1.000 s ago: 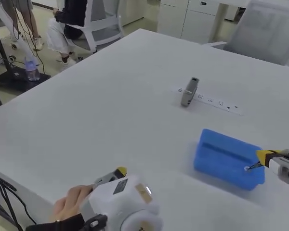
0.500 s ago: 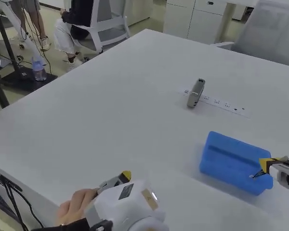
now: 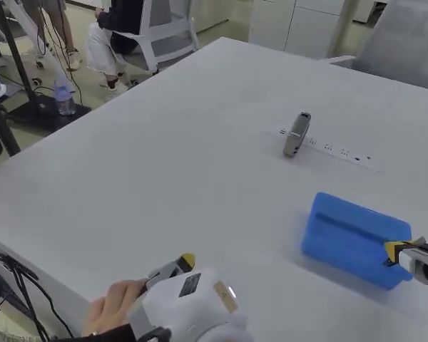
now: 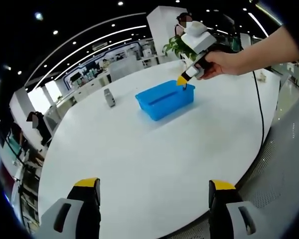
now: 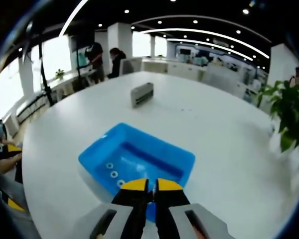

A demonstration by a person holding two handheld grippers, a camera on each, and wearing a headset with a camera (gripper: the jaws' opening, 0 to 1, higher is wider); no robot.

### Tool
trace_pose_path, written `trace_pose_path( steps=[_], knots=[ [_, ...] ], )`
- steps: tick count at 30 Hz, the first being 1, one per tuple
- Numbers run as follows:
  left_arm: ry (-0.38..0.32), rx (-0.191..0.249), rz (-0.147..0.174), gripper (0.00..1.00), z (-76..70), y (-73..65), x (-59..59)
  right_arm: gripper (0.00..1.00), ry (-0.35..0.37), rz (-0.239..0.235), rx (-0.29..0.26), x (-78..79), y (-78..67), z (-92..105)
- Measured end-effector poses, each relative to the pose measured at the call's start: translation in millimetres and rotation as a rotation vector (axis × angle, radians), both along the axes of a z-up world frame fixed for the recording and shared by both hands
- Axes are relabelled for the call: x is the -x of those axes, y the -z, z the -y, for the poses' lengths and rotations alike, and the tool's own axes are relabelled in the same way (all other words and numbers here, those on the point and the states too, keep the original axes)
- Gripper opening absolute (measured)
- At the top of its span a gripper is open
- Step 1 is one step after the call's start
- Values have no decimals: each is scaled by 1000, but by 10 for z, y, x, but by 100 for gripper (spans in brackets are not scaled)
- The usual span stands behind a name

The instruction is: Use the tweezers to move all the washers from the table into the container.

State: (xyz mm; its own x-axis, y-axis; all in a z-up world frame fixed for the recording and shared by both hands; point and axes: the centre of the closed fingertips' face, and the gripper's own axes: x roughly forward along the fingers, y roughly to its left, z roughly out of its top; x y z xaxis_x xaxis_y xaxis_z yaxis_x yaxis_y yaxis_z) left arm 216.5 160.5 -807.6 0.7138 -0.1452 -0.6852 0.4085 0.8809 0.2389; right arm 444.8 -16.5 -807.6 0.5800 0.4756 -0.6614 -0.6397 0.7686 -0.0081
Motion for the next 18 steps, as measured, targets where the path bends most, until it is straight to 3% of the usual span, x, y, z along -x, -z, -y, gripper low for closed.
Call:
trace_pose_path(
  steps=[6, 8, 11, 14, 18],
  knots=[
    [10, -8, -2, 91, 14, -1, 9, 2, -7, 7, -9, 2, -13, -22],
    [13, 2, 9, 90, 24, -41, 6, 2, -17, 7, -25, 62, -35, -64],
    [47, -1, 52, 86, 72, -145, -15, 2, -20, 15, -16, 14, -44, -40],
    [74, 16, 62, 78, 124, -211, -21, 2, 5, 20, -109, 19, -195, -44],
    [102, 70, 63, 75, 207, -347, -102, 2, -8, 50, -113, 94, -349, -44]
  ],
)
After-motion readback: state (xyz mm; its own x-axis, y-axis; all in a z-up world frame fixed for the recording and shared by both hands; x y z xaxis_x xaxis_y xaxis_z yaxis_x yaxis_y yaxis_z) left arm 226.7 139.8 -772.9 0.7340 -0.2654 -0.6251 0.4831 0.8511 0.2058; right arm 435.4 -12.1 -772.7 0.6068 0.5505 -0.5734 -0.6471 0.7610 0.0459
